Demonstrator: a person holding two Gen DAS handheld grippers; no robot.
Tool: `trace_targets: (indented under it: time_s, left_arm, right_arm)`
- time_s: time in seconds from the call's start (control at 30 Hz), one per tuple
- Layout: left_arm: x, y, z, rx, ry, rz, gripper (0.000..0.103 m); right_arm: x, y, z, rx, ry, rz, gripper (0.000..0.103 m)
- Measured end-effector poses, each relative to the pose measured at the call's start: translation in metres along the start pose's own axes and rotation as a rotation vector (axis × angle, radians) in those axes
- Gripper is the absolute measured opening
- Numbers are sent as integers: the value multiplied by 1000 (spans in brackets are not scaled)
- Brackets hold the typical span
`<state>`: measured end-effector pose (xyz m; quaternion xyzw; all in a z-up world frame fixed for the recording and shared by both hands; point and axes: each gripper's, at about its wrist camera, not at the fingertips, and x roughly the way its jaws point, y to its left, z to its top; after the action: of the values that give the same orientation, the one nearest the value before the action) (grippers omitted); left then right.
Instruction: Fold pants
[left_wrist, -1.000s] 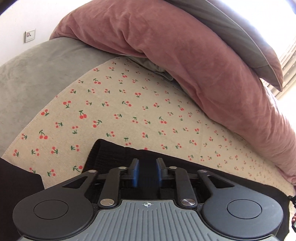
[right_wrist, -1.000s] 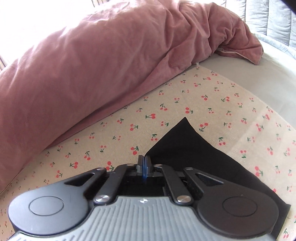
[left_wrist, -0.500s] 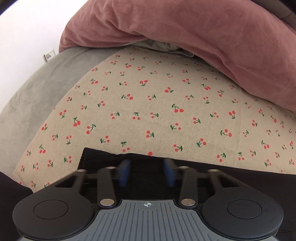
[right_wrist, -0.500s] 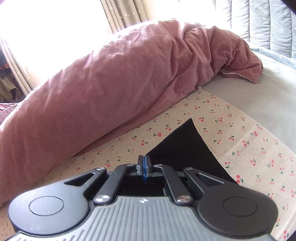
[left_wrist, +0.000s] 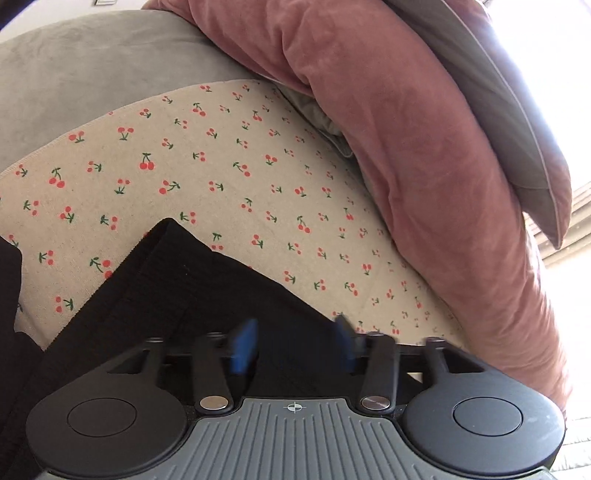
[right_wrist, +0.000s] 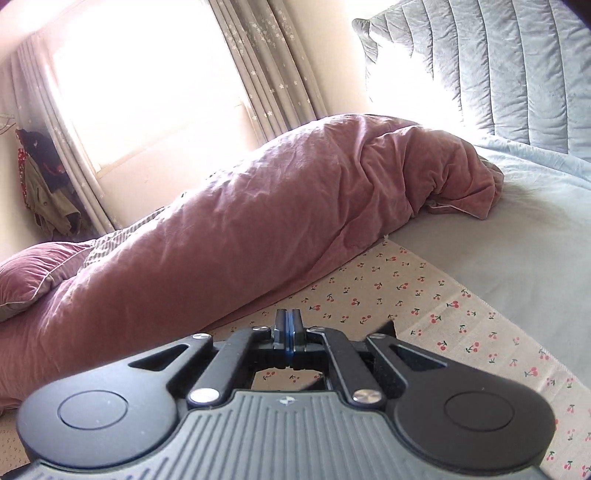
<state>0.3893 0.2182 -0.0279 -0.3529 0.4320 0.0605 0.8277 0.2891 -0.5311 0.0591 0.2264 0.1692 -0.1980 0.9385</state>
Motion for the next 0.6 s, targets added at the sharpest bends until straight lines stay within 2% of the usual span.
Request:
trace_targets:
  time_s: [0.03, 0.1, 0.17, 0.23, 0.27, 0.3, 0.33, 0.37, 0.43, 0.5, 0.57, 0.6]
  left_arm:
    - [7, -4, -1, 14, 10, 44, 79]
    - [23, -10, 1, 6, 46, 119, 79]
    - [35, -16, 3, 15, 32, 148, 80]
    - [49, -25, 4, 60, 45, 202, 85]
    - [54, -29, 4, 72, 40, 220, 89]
    - [57, -33, 4, 77, 34, 243, 90]
    - [60, -37, 3, 81, 29, 266, 91]
    - [63, -40, 2, 89, 19, 292, 91]
    - [66, -45, -1, 112, -5, 328, 89]
    - [66, -48, -6, 144, -44, 375, 80]
    - [64, -52, -8, 197, -80, 403, 26]
    - [62, -48, -5, 180, -83, 390, 17]
  right_arm:
    - [-3, -1, -4, -10, 14, 1, 3]
    - [0, -1, -10, -34, 78, 13, 3]
    - [17, -5, -16, -15, 166, 16, 4]
    - [35, -13, -18, 61, 224, 32, 13]
    - [46, -17, -20, 123, 249, 31, 32]
    - [61, -20, -21, 170, 277, 18, 62]
    - [74, -21, -23, 197, 294, 0, 73]
    - [89, -22, -25, 214, 298, -26, 78]
    - [119, -28, -34, 258, 319, -107, 77]
    - [149, -41, -46, 349, 371, -122, 74]
    - [161, -49, -58, 412, 385, -145, 66]
    - [154, -48, -62, 428, 364, -144, 64]
